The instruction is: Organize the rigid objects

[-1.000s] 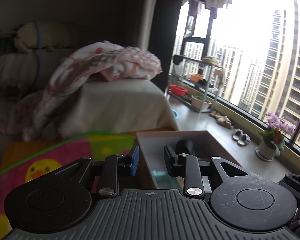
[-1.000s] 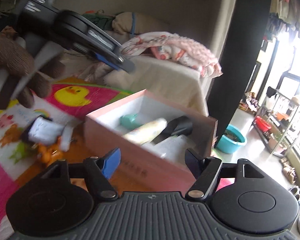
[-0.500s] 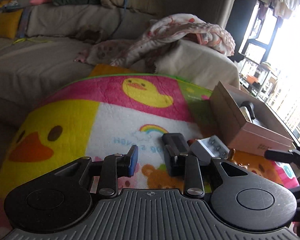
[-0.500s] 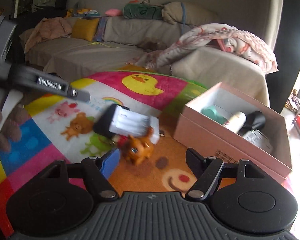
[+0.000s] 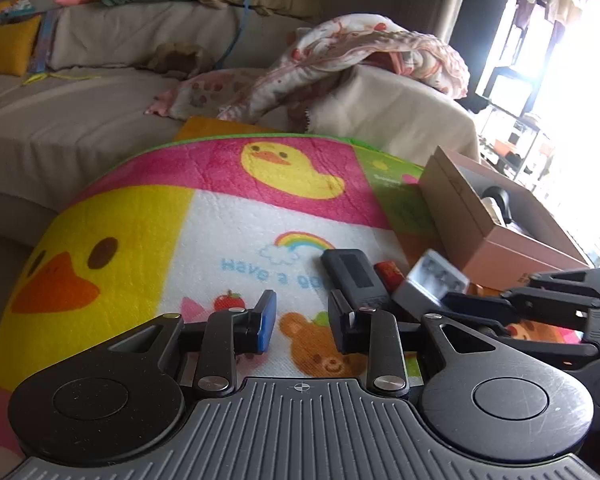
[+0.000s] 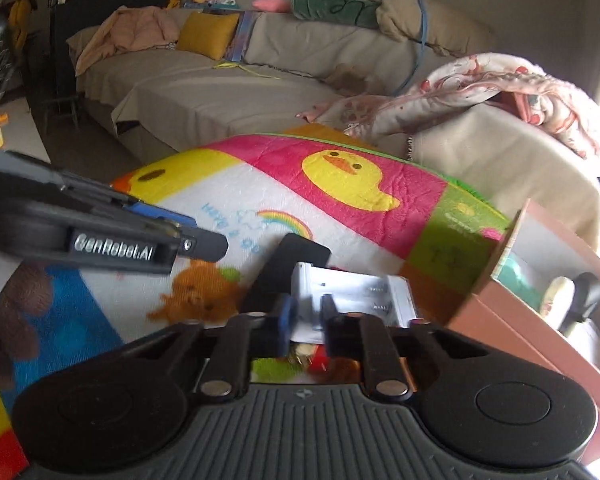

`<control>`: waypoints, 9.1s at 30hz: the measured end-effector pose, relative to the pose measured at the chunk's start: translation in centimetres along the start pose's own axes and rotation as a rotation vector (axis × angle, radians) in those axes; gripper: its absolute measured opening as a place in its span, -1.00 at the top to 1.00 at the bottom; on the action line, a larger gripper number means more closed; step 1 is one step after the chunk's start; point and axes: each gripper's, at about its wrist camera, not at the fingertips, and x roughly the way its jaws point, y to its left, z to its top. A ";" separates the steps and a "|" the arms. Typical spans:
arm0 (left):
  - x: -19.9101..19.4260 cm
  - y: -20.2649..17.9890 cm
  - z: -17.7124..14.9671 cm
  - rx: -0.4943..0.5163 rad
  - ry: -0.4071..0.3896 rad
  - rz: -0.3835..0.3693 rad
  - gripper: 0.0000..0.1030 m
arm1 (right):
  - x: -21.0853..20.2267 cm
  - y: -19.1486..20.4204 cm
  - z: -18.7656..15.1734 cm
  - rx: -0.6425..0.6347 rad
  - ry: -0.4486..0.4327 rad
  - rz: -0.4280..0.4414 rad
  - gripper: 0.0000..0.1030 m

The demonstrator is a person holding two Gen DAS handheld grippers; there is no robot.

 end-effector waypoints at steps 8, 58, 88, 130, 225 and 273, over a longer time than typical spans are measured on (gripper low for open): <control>0.2 -2.8 0.1 0.051 0.009 -0.090 0.39 | -4.2 -2.2 -4.8 -0.033 0.037 -0.084 0.75; 7.4 -11.7 0.6 0.304 0.102 -0.095 0.47 | -6.8 -9.7 -11.4 0.361 0.056 -0.160 -0.78; -3.6 1.5 -3.3 -0.013 0.049 0.005 0.48 | 3.0 -0.9 1.7 0.191 0.081 0.126 0.01; 0.2 -6.4 -3.0 0.095 0.103 -0.089 0.48 | -7.6 -4.3 -9.3 0.306 0.097 -0.002 -0.69; 14.5 -17.3 15.0 0.293 -0.021 -0.384 0.48 | -5.5 -15.9 -3.0 0.298 -0.101 -0.177 -0.69; 2.6 -17.5 -4.3 0.548 0.204 -0.426 0.14 | -9.3 -13.5 -14.1 0.521 -0.010 -0.247 -0.76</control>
